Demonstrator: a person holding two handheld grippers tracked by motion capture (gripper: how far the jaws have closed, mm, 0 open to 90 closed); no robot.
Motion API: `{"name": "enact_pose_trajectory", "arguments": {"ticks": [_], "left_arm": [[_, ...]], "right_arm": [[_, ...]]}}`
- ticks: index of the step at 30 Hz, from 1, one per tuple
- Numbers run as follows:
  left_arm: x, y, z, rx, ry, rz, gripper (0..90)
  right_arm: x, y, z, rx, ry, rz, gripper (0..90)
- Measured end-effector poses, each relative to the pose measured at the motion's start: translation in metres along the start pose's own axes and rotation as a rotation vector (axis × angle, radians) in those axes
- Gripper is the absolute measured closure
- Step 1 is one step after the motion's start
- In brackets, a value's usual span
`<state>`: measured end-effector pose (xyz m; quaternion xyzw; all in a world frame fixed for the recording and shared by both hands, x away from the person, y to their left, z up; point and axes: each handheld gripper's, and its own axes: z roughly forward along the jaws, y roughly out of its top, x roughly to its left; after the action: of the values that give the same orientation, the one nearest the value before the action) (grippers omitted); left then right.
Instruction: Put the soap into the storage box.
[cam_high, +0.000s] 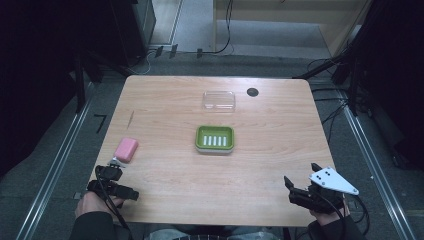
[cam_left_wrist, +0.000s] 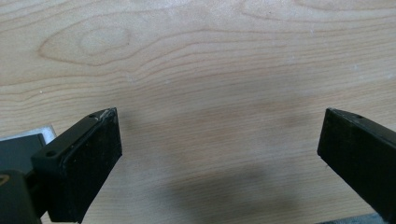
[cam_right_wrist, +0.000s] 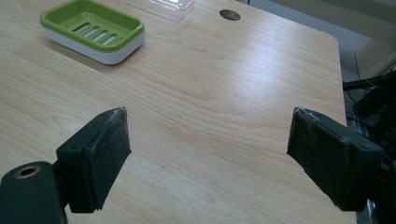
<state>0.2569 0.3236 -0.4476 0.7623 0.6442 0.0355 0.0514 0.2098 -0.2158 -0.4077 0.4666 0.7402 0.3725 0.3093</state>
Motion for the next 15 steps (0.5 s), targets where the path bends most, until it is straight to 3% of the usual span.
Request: {"name": "enact_pose_trajectory", "arguments": {"ticks": [15], "left_arm": [[-0.0005,0.0007,0.0,-0.01,-0.002,0.018,0.5]], "right_arm": [[0.0018,0.0011,0.0006,0.001,0.003,-0.01,13.5]]}}
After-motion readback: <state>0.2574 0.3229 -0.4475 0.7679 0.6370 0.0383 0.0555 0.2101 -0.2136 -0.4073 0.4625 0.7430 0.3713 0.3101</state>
